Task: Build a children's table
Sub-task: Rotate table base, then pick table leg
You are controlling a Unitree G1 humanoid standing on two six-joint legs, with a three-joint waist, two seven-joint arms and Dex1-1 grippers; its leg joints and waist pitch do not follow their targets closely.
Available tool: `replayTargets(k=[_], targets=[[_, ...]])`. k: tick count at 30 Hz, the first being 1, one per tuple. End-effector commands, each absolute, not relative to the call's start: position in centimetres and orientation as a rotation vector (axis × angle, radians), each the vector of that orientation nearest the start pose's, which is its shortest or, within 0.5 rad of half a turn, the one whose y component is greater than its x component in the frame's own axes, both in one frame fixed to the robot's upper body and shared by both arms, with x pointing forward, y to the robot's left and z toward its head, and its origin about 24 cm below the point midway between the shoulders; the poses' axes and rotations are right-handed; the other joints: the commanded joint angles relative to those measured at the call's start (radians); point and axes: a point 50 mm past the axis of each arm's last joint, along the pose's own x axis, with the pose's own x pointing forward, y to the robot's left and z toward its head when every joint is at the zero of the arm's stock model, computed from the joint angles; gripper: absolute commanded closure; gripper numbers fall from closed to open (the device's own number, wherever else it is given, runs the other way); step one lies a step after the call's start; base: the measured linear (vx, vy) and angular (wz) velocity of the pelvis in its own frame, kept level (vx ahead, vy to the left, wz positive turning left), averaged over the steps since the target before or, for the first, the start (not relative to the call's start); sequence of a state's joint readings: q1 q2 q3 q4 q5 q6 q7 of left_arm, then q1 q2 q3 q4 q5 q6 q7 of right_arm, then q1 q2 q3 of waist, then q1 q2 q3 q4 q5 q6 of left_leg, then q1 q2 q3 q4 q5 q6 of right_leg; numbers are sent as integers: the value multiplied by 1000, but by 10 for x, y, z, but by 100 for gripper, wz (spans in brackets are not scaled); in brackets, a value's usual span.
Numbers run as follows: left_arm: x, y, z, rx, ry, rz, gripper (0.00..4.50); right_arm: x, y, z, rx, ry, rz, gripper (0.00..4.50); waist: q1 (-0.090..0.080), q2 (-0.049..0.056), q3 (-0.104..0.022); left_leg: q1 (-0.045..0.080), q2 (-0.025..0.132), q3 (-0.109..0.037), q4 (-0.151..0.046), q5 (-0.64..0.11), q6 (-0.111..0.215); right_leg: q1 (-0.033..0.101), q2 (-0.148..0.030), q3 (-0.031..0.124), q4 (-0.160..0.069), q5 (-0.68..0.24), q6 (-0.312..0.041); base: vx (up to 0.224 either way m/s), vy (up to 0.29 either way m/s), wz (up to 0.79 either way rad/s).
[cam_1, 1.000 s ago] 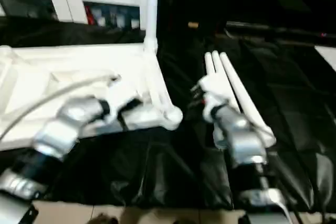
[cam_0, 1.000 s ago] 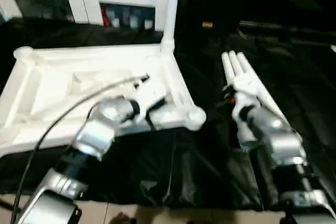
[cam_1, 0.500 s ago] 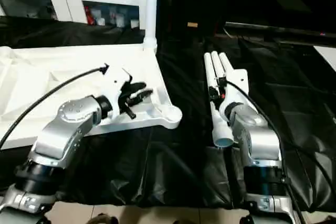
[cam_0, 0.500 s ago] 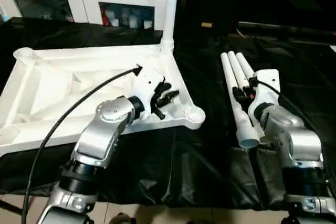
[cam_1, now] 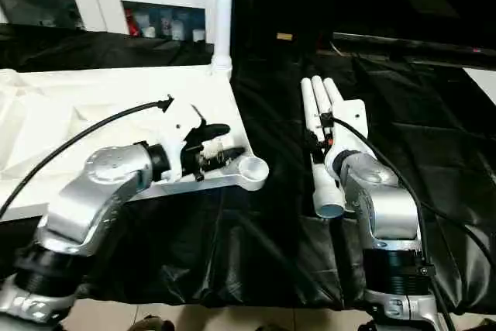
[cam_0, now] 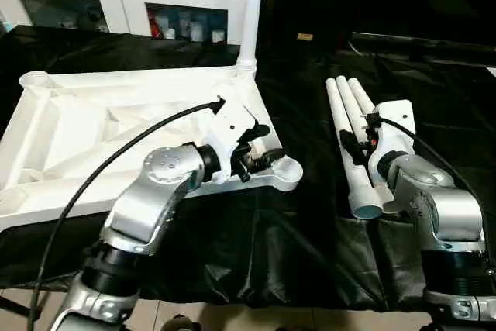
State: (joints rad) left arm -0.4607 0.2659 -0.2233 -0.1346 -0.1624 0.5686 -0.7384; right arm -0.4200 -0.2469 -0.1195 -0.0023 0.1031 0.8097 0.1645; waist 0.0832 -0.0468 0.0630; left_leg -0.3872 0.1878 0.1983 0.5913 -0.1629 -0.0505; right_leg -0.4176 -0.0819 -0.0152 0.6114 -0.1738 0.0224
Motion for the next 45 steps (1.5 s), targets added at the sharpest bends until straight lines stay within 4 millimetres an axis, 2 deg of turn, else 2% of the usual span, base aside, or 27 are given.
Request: replayTargets(k=[1, 5, 7, 12, 18, 34, 41, 42, 44, 45], targets=[[287, 77, 131, 196, 117, -1080, 108, 314, -196, 101, -92, 379, 60, 117, -6, 12, -70, 27, 25, -15, -73, -272, -69, 34, -29, 22, -74, -240, -120, 0, 0, 0], [284, 73, 131, 237, 113, -1105, 78, 315, -200, 100, -133, 400, 5, 86, -4, 12, -71, 27, 24, -15, -72, -265, -74, 35, -30, 23, -74, -243, -112, 0, 0, 0], [282, 72, 132, 246, 111, -1131, 78, 315, -203, 96, -147, 440, -20, 86, -4, 10, -71, 26, 24, -16, -72, -263, -75, 37, -30, 23, -73, -245, -110, 0, 0, 0], [277, 71, 133, 255, 117, -1174, 78, 315, -204, 90, -120, 516, -29, 86, -5, 13, -71, 27, 22, -15, -71, -269, -81, 36, -28, 24, -73, -248, -111, 0, 0, 0], [279, 74, 132, 282, 126, -1162, 78, 318, -198, 83, -41, 571, 28, 86, -4, 15, -71, 28, 23, -17, -71, -282, -85, 35, -30, 23, -74, -271, -116, 0, 0, 0], [270, 76, 129, 291, 193, -1236, 78, 322, -199, 65, 44, 750, 57, 86, 0, 12, -73, 29, 22, -14, -69, -252, -89, 36, -31, 22, -70, -258, -127, 0, 0, 0], [266, 79, 126, 314, 236, -1258, 69, 324, -204, 57, 56, 833, 43, 141, 0, 9, -73, 28, 22, -12, -67, -238, -89, 38, -30, 22, -69, -258, -126, 0, 0, 0], [266, 79, 126, 311, 245, -1259, 69, 325, -205, 56, 68, 842, 38, 148, -2, 2, -74, 28, 23, -12, -67, -232, -87, 38, -31, 22, -66, -253, -132, 0, 0, 0], [265, 79, 126, 310, 252, -1263, 69, 326, -206, 55, 76, 849, 35, 159, -1, 4, -73, 28, 23, -11, -66, -233, -87, 36, -32, 22, -67, -262, -133, 0, 0, 0], [264, 80, 126, 313, 265, -1273, 69, 328, -207, 54, 90, 860, 36, 181, -1, 0, -73, 28, 22, -11, -65, -232, -86, 37, -32, 22, -67, -266, -131, 0, 0, 0]])
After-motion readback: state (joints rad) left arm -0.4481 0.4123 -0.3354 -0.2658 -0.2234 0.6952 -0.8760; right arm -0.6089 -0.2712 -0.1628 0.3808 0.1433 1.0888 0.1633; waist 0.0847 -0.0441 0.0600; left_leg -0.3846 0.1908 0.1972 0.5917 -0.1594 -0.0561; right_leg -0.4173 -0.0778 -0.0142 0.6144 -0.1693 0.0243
